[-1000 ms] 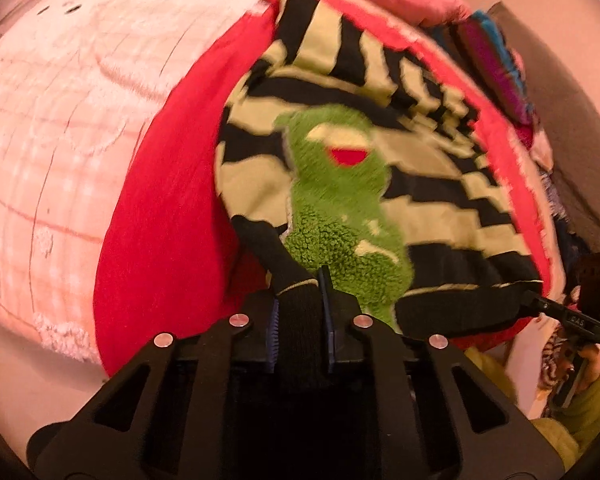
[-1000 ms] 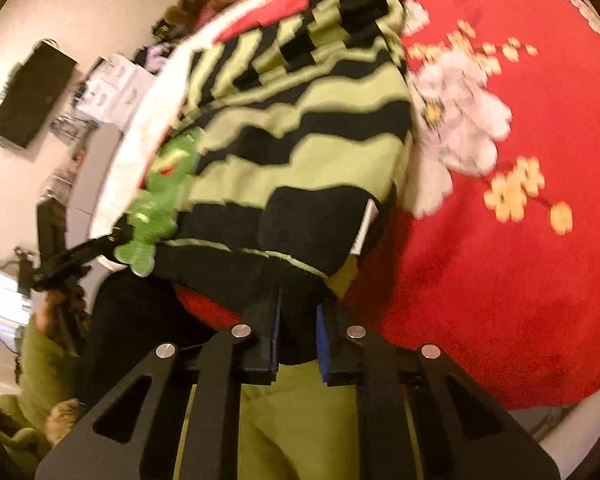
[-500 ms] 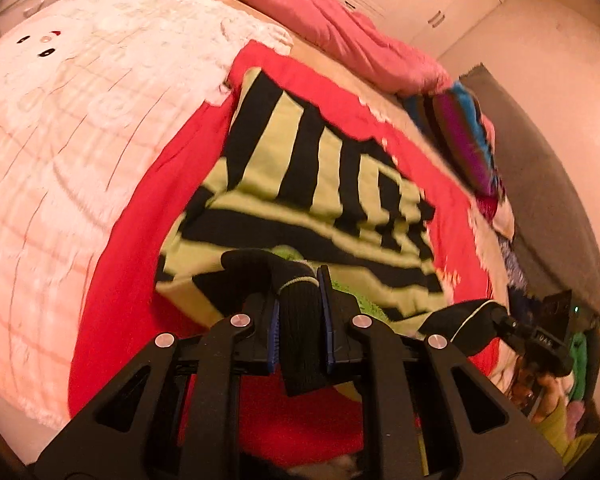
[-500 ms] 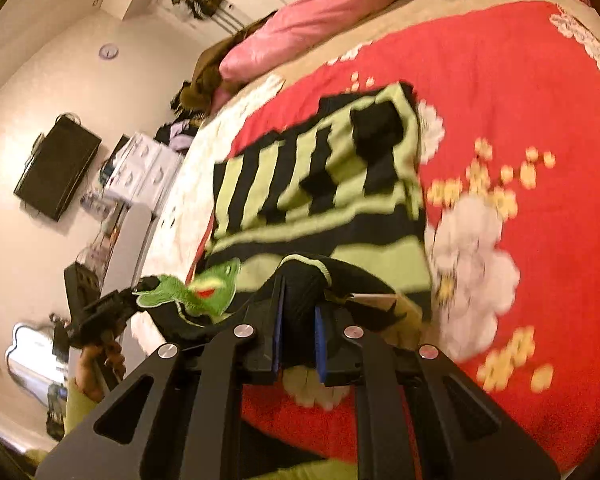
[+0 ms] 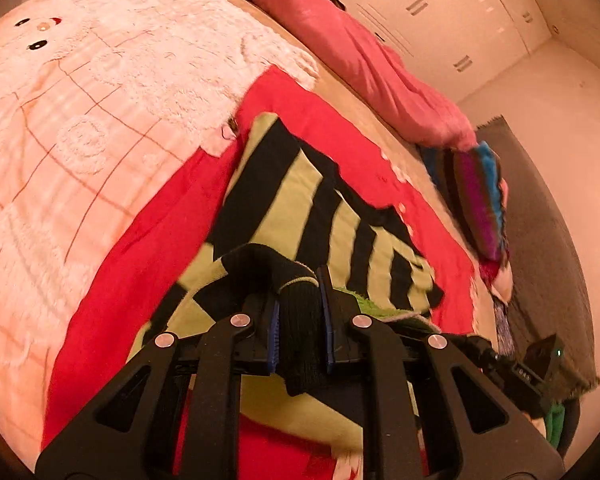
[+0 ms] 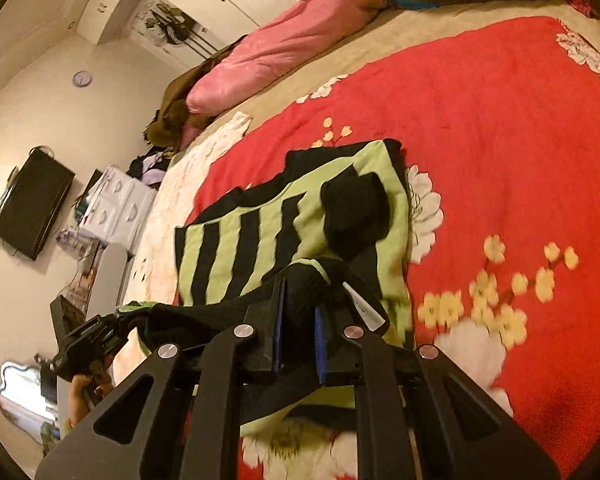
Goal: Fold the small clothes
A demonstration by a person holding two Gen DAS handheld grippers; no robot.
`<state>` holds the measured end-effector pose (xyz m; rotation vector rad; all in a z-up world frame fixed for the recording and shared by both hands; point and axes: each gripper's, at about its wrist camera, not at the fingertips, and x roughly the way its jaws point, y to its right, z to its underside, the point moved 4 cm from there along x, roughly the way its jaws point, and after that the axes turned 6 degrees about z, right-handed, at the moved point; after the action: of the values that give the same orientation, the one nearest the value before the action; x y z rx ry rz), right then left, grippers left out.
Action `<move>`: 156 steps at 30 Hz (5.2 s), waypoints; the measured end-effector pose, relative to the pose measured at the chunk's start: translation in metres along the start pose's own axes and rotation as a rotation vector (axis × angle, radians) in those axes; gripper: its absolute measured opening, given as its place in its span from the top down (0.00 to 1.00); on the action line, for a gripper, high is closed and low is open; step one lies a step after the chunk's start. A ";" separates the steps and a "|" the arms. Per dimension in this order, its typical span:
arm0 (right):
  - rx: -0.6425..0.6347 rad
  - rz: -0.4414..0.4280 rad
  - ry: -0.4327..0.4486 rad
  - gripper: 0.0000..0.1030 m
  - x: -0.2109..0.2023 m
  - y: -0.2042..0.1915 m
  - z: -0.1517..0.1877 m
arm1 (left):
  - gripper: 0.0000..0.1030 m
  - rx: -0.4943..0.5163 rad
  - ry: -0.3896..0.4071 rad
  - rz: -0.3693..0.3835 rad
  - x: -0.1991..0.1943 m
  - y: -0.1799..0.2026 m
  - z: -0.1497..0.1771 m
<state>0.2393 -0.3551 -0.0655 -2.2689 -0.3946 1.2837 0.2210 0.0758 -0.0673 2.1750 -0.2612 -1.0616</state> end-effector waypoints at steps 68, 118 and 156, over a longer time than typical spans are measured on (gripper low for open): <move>-0.091 0.237 0.154 0.54 0.055 0.013 -0.064 | 0.29 0.635 0.241 -0.254 0.043 0.022 0.004; -0.313 0.473 0.076 0.81 0.141 0.032 -0.093 | 0.52 0.442 0.093 -0.434 0.140 -0.008 -0.078; -0.229 0.388 0.001 0.31 0.095 0.030 0.024 | 0.15 0.367 0.017 -0.371 0.083 -0.029 0.028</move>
<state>0.2680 -0.3282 -0.1603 -2.6321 -0.1047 1.4873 0.2497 0.0456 -0.1490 2.6315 -0.0430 -1.2748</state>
